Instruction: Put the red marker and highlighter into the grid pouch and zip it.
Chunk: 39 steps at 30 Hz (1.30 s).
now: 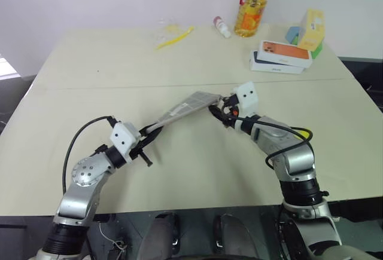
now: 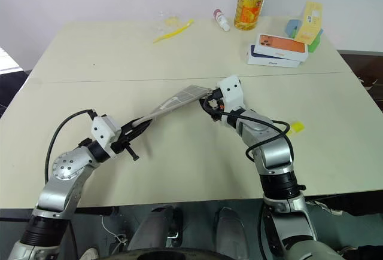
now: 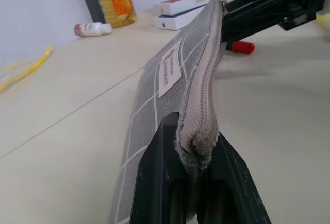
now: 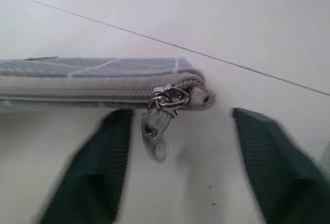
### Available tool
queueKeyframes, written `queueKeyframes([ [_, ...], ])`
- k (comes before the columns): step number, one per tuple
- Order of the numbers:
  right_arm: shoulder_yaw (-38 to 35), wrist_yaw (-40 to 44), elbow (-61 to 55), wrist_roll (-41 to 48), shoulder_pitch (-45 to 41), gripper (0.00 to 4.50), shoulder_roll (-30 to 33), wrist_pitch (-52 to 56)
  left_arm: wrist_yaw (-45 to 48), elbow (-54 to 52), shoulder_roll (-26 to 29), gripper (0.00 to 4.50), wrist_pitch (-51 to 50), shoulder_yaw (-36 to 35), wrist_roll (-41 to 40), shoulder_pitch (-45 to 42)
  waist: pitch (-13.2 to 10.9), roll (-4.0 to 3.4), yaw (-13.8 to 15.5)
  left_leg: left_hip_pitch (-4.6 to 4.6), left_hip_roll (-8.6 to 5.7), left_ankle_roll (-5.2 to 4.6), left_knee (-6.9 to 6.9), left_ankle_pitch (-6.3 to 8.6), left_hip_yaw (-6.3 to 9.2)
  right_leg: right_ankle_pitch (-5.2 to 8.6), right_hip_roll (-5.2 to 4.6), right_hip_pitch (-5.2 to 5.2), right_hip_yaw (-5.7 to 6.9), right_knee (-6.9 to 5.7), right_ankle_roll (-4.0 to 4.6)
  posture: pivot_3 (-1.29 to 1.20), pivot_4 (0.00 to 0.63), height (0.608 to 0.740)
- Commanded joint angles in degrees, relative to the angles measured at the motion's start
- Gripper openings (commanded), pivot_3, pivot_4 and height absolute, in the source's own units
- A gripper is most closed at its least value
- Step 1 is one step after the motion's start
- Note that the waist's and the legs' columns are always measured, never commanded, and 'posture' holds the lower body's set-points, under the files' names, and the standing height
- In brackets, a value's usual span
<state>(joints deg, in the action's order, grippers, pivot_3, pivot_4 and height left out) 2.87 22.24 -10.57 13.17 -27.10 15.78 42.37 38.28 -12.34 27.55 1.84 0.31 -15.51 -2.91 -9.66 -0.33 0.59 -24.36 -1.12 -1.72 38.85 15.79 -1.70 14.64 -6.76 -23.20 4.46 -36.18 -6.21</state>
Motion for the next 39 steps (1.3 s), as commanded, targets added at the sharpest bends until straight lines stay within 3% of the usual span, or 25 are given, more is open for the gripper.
queueKeyframes([
  [1, -0.88, 0.02, -1.08, 1.18, -0.89, 0.92, -0.57, 0.05, -0.56, -2.54, 0.02, 0.0, -0.79, -0.59, 0.0, -1.08, 0.0, 0.0, -0.08, 0.0, 0.0, 0.0, 0.0, 0.0, 0.0, 0.0, 0.01, 0.0, 0.0, -0.01, 0.0, 0.0, 0.15, 0.74],
  [3, -0.63, -0.14, -1.58, 1.36, -0.79, 0.05, -0.64, 0.27, -0.7, -2.51, -0.15, 0.0, -1.0, -0.46, 0.3, -1.37, 0.0, 0.0, -0.07, 0.0, 0.0, 0.0, 0.0, 0.0, 0.0, 0.0, 0.01, 0.0, 0.0, -0.01, 0.0, 0.0, 0.15, 0.74],
  [17, 11.12, 3.11, -7.27, -6.08, -2.81, 0.05, 6.43, 2.43, -5.66, -1.01, -6.15, 0.0, -1.43, 7.32, 9.57, -4.5, 0.0, 0.01, 0.07, 0.0, -0.03, 0.0, 0.02, 0.0, 0.0, 0.0, 0.02, 0.02, 0.0, -0.01, 0.0, 0.0, 0.15, 0.74],
  [26, 18.75, 9.37, -14.54, -7.37, -4.73, 0.05, 10.3, 4.76, -8.95, 9.98, -12.7, 0.0, 0.98, 11.98, 15.17, -12.61, -0.01, 0.04, 0.1, 0.0, -0.04, -0.01, 0.04, -0.01, 0.0, 0.0, 0.03, 0.03, 0.01, -0.02, -0.01, 0.0, 0.15, 0.74],
  [39, 22.39, 12.46, -20.36, -7.05, -4.36, 0.05, 10.69, 7.22, -12.97, 17.57, -17.08, 0.0, 4.91, 11.44, 17.55, -16.32, -0.01, 0.06, 0.14, -0.01, -0.03, -0.01, 0.08, -0.01, 0.02, 0.0, 0.03, 0.04, 0.02, -0.02, -0.01, 0.0, 0.15, 0.74],
])
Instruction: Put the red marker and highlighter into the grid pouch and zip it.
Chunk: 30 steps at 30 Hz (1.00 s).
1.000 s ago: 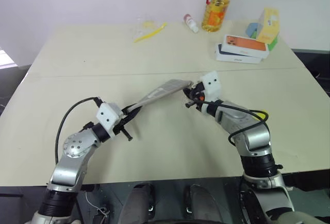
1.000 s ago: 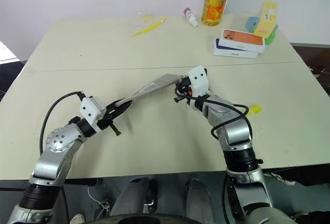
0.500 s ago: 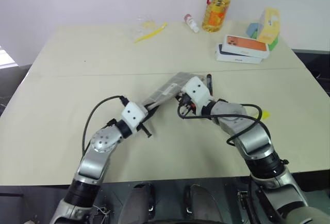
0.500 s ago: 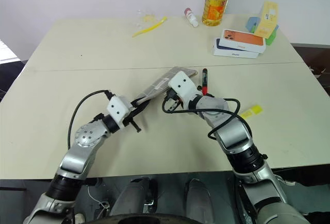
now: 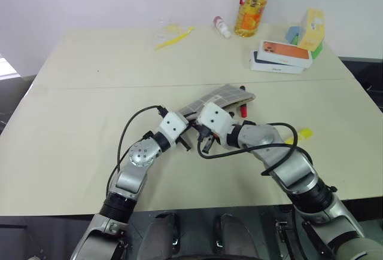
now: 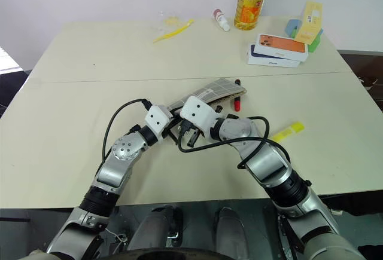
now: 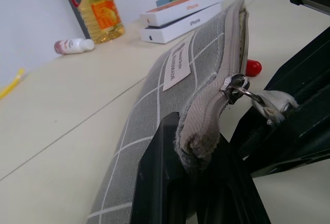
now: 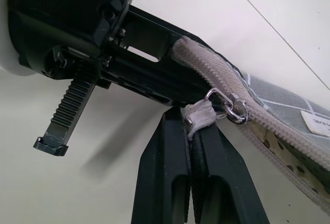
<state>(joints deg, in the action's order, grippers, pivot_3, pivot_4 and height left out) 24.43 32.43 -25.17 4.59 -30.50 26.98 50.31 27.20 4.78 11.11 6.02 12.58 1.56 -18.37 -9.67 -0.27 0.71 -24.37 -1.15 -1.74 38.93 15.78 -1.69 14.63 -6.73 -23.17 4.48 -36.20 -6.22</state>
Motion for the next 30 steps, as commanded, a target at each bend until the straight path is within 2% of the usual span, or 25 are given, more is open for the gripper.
queueKeyframes([
  [1, 0.17, 2.82, -5.94, 1.99, -0.8, 0.05, 0.05, -0.66, -2.51, 0.64, -0.69, 0.0, 0.76, -1.38, 0.48, -1.04, 0.0, 0.0, 0.04, 0.0, 0.0, 0.0, 0.02, 0.0, 0.0, 0.0, -0.01, 0.01, 0.0, 0.0, 0.0, 0.0, 0.15, 0.74],
  [4, -3.73, 4.32, -5.96, 3.53, -0.35, 1.0, 2.4, 0.39, -4.37, 0.93, 0.15, 0.0, 1.2, -3.52, 0.64, -1.63, -0.01, 0.02, -0.01, -0.01, -0.01, 0.0, 0.03, 0.0, 0.01, 0.0, -0.02, 0.02, 0.0, 0.0, 0.0, 0.0, 0.15, 0.74],
  [7, -7.39, 3.49, -5.48, 3.69, 0.34, 2.53, 3.88, 0.95, -5.71, 0.65, 1.46, 0.0, 1.49, -5.24, 0.66, -1.7, -0.01, 0.02, -0.02, -0.01, 0.01, 0.0, 0.03, 0.0, 0.04, 0.0, -0.01, 0.01, 0.01, 0.0, 0.0, 0.0, 0.15, 0.74],
  [10, -14.99, -1.06, -2.65, 3.15, 1.94, 4.08, 3.79, 3.12, -7.01, -0.09, 3.87, 0.0, 1.94, -8.13, 0.41, -0.96, -0.01, 0.01, -0.01, -0.01, 0.01, 0.0, 0.03, 0.0, 0.03, 0.0, -0.01, 0.02, 0.01, 0.0, 0.0, 0.0, 0.15, 0.74],
  [14, -24.36, -10.14, 3.85, 3.05, 0.43, 4.08, -2.62, 7.8, -7.22, -0.27, 5.26, 0.0, 1.77, -9.12, 0.38, 0.2, 0.0, 0.03, 0.0, -0.01, 0.0, 0.02, 0.03, -0.01, 0.01, 0.0, -0.03, 0.02, 0.01, 0.0, 0.0, 0.0, 0.15, 0.74],
  [16, -27.57, -12.47, 6.49, 3.63, -0.25, 4.49, -5.01, 10.21, -7.15, -0.28, 5.38, 0.0, 1.69, -9.21, 0.49, 0.53, 0.0, 0.03, 0.1, -0.01, 0.0, 0.05, 0.03, -0.02, 0.01, 0.0, -0.03, 0.02, 0.01, -0.01, 0.0, 0.0, 0.15, 0.74],
  [19, -31.44, -19.97, 13.37, 1.56, -2.52, 4.49, -9.42, 8.83, -6.9, -0.48, 5.41, 0.0, 1.36, -9.0, 0.6, 1.01, 0.0, 0.03, -0.05, -0.02, -0.01, 0.05, 0.03, -0.02, 0.0, -0.01, -0.04, 0.02, 0.01, -0.02, 0.0, 0.0, 0.15, 0.74],
  [25, -34.65, -25.68, 22.22, 1.79, -5.71, 4.49, -13.69, 7.94, -6.91, -0.35, 4.98, 0.0, 1.25, -8.44, 0.9, 0.93, 0.0, 0.02, -0.12, -0.02, -0.01, 0.08, 0.0, -0.04, -0.04, 0.0, -0.02, -0.04, 0.0, -0.06, 0.0, 0.0, 0.15, 0.74],
  [28, -35.36, -25.77, 25.88, 2.78, -6.15, 4.49, -14.95, 7.54, -6.95, -0.52, 4.57, 0.0, 1.05, -8.21, 0.93, 1.07, 0.0, 0.02, -0.11, -0.02, -0.01, 0.05, 0.0, -0.03, -0.04, 0.0, -0.01, -0.03, 0.0, -0.07, 0.0, 0.0, 0.15, 0.74],
  [30, -35.16, -25.59, 26.84, 2.9, -6.0, 3.97, -14.84, 7.27, -6.91, -0.73, 4.42, 0.0, 0.99, -8.13, 1.03, 1.3, 0.0, 0.01, -0.11, -0.02, -0.01, 0.05, 0.0, -0.03, -0.04, -0.01, -0.01, -0.03, 0.0, -0.07, 0.0, 0.0, 0.15, 0.74],
])
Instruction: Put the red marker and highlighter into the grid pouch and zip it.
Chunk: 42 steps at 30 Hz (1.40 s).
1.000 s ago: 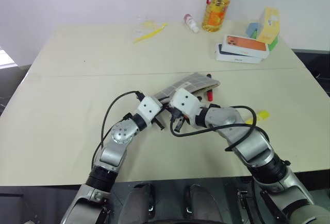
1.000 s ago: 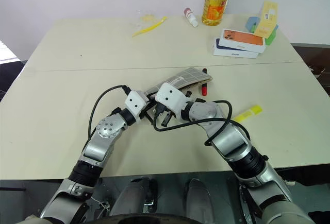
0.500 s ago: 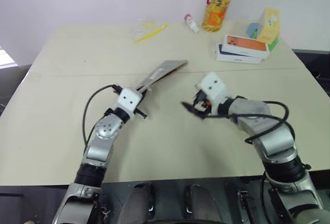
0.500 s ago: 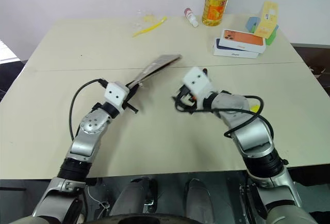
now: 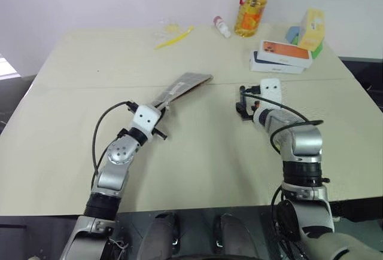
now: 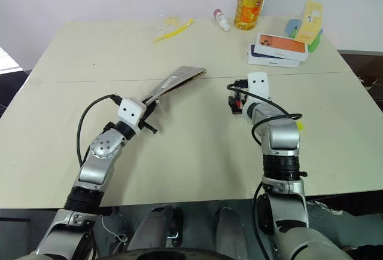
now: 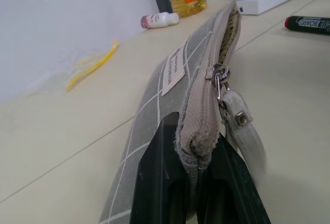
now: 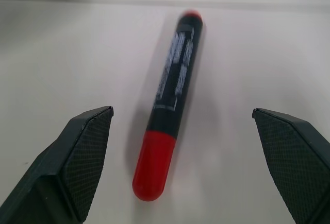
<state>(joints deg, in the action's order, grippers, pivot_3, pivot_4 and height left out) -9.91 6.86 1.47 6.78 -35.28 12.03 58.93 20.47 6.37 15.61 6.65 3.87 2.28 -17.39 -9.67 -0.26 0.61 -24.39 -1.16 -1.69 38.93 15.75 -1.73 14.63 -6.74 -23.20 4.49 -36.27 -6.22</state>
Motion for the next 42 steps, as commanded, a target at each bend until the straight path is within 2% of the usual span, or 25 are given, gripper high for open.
queueKeyframes([
  [1, -0.44, -0.09, 0.41, 0.57, -1.05, 3.8, 0.4, -1.33, -0.14, -2.42, -0.11, 0.0, 0.32, 0.56, 0.32, 0.44, 0.0, 0.0, -0.01, 0.0, 0.0, 0.0, 0.0, 0.0, 0.0, 0.0, 0.0, 0.0, 0.0, 0.0, 0.0, 0.0, 0.15, 0.74],
  [7, 0.28, -0.2, 0.35, 0.48, -0.58, 0.71, 1.0, -1.17, -0.1, -2.73, -0.14, 0.0, 0.02, 0.37, 0.34, 0.78, 0.0, 0.0, -0.14, 0.0, 0.02, 0.0, 0.0, 0.0, 0.0, 0.0, 0.02, -0.01, -0.01, -0.01, 0.0, 0.0, 0.15, 0.74],
  [8, 1.02, 0.33, -0.37, 0.26, -0.17, 0.35, 1.59, -1.45, -0.01, -2.76, -0.2, 0.0, -0.16, 0.23, 0.05, 0.78, 0.0, 0.0, -0.13, 0.0, 0.02, -0.01, 0.0, 0.0, 0.0, 0.0, 0.02, -0.01, -0.01, -0.01, 0.0, 0.0, 0.15, 0.74],
  [11, 7.83, 6.81, -7.1, -0.98, 2.04, 0.35, 8.03, -4.12, 1.69, -3.67, -0.32, 0.0, -0.34, -0.46, -2.45, 0.94, -0.01, -0.02, 0.12, -0.01, 0.0, -0.01, 0.0, 0.01, 0.01, 0.0, 0.01, -0.01, -0.01, -0.01, 0.0, 0.0, 0.15, 0.74],
  [14, 12.98, 12.56, -13.09, -3.49, 4.88, 0.35, 16.42, -11.76, 4.05, -4.6, 0.47, 0.0, -0.57, -0.82, -4.45, 1.57, -0.01, -0.02, -0.04, -0.03, -0.01, -0.05, 0.0, 0.03, 0.0, 0.0, 0.0, -0.02, -0.02, 0.03, 0.0, 0.0, 0.15, 0.74],
  [16, 13.88, 17.13, -17.18, -3.09, 6.98, 0.35, 20.82, -16.45, 5.42, -4.88, 0.91, 0.0, -0.54, -1.24, -5.76, 1.77, -0.01, -0.02, 0.03, -0.03, 0.0, -0.05, 0.0, 0.03, 0.0, 0.01, 0.01, -0.02, -0.02, 0.05, -0.01, 0.0, 0.15, 0.74],
  [19, 13.61, 21.73, -21.86, -1.23, 9.56, 0.35, 24.13, -19.64, 6.11, -4.79, 0.97, 0.0, -0.5, -1.95, -7.03, 1.51, -0.02, 0.0, 0.0, -0.02, 0.01, -0.05, 0.0, 0.03, 0.01, 0.02, 0.02, 0.0, -0.02, 0.05, -0.03, 0.0, 0.15, 0.74],
  [25, 14.21, 23.7, -25.37, -0.48, 11.12, 0.35, 23.76, -19.5, 7.31, -4.34, 0.77, 0.0, 0.15, -2.16, -8.69, 0.77, -0.02, 0.01, 0.11, -0.01, 0.04, -0.04, 0.04, 0.02, 0.01, 0.02, 0.02, 0.02, -0.02, 0.05, -0.03, 0.0, 0.15, 0.74],
  [42, 16.53, 25.98, -25.98, -2.24, 11.98, 0.35, 25.12, -19.87, 11.59, -5.53, 1.57, 0.0, 1.98, -1.03, -9.32, 2.63, -0.02, 0.01, 0.13, -0.01, 0.02, -0.04, 0.06, 0.02, 0.02, 0.02, -0.01, 0.04, -0.01, 0.05, -0.02, 0.0, 0.15, 0.74],
])
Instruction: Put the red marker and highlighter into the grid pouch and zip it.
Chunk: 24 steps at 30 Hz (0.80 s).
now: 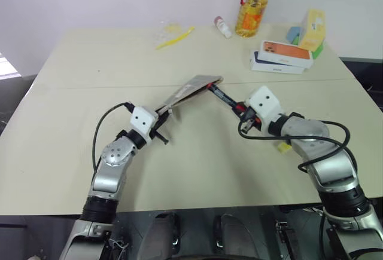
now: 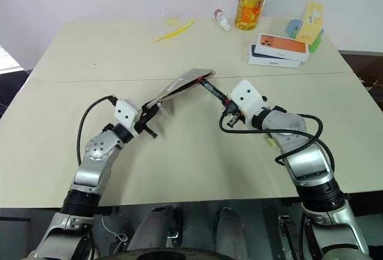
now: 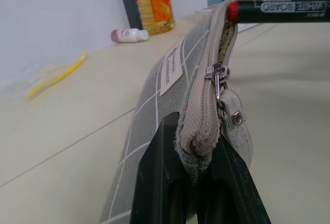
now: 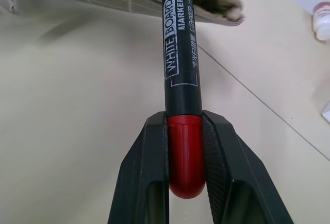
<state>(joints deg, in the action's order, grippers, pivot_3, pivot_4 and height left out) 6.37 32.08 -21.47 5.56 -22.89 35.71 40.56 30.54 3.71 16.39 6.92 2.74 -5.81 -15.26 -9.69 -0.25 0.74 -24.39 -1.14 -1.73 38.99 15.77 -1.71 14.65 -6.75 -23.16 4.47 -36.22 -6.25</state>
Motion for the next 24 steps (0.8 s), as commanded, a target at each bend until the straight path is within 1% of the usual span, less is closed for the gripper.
queueKeyframes([
  [1, 0.88, 1.25, -3.19, -1.68, -0.42, 0.35, 2.17, -2.0, 2.05, -2.98, 0.94, 0.0, 1.9, 0.17, -1.28, 0.64, 0.0, 0.0, 0.0, 0.0, 0.0, 0.0, 0.0, 0.0, 0.0, 0.0, 0.0, 0.0, 0.0, 0.0, 0.0, 0.0, 0.15, 0.74],
  [3, 2.66, 2.59, -3.51, -3.57, -0.41, 0.35, 4.29, -3.9, 3.16, -3.27, 1.31, 0.0, 2.19, 0.34, -1.4, 0.92, 0.0, 0.0, -0.01, 0.0, 0.0, 0.0, 0.0, 0.0, 0.0, 0.0, 0.0, 0.0, 0.0, 0.0, 0.0, 0.0, 0.15, 0.74],
  [8, 9.4, 9.34, -5.43, -11.11, 0.46, 0.35, 13.5, -14.72, 8.91, -4.75, 5.18, 0.0, 4.49, 2.09, -0.92, 1.93, 0.0, 0.0, 0.0, 0.0, -0.01, 0.0, 0.0, 0.0, 0.01, 0.0, 0.0, -0.01, 0.0, 0.01, 0.0, 0.0, 0.15, 0.74],
  [10, 10.76, 11.46, -5.66, -12.73, 0.72, 0.35, 15.52, -17.8, 11.3, -5.45, 6.45, 0.0, 4.71, 2.64, -1.59, 2.16, 0.0, 0.0, -0.04, 0.0, 0.0, 0.0, 0.0, 0.0, 0.01, 0.0, 0.0, -0.01, 0.01, 0.02, 0.0, 0.0, 0.15, 0.74],
  [15, 13.15, 14.61, -5.56, -16.61, -0.26, 0.35, 16.24, -23.81, 17.21, -6.54, 9.39, 0.0, 4.26, 4.1, -3.2, 2.12, -0.01, 0.0, -0.03, 0.0, 0.02, 0.01, 0.01, 0.0, 0.01, 0.0, 0.0, 0.01, 0.0, 0.04, 0.0, 0.0, 0.15, 0.74],
  [18, 13.68, 15.5, -5.45, -17.85, -1.4, 0.35, 14.47, -23.91, 19.67, -6.69, 10.39, 0.0, 4.45, 4.85, -3.42, 1.68, -0.01, 0.0, 0.0, 0.0, 0.01, 0.01, 0.02, 0.0, 0.01, 0.0, 0.0, 0.02, 0.0, 0.05, 0.0, 0.0, 0.15, 0.74],
  [21, 13.44, 16.63, -5.45, -18.14, -1.53, 0.35, 13.34, -23.76, 20.11, -6.9, 10.48, 0.0, 4.07, 4.93, -3.71, 1.31, -0.01, 0.0, 0.04, 0.0, 0.02, 0.01, 0.03, -0.01, 0.01, 0.0, 0.0, 0.02, 0.01, 0.04, 0.01, 0.0, 0.15, 0.74],
  [23, 12.42, 17.46, -5.87, -17.28, -0.98, 1.4, 12.61, -22.32, 20.01, -6.88, 10.32, 0.0, 3.82, 4.89, -3.62, 1.11, -0.01, 0.0, 0.04, 0.0, 0.01, 0.01, 0.03, -0.01, 0.03, 0.0, -0.01, 0.03, 0.01, 0.04, 0.0, 0.0, 0.15, 0.74],
  [24, 12.01, 17.72, -5.99, -17.09, -0.82, 1.82, 12.32, -21.85, 19.98, -6.86, 10.27, 0.0, 3.76, 4.89, -3.57, 1.05, -0.01, 0.01, 0.04, 0.0, 0.01, 0.01, 0.03, -0.01, 0.03, 0.0, -0.01, 0.04, 0.01, 0.05, 0.0, 0.0, 0.15, 0.74],
])
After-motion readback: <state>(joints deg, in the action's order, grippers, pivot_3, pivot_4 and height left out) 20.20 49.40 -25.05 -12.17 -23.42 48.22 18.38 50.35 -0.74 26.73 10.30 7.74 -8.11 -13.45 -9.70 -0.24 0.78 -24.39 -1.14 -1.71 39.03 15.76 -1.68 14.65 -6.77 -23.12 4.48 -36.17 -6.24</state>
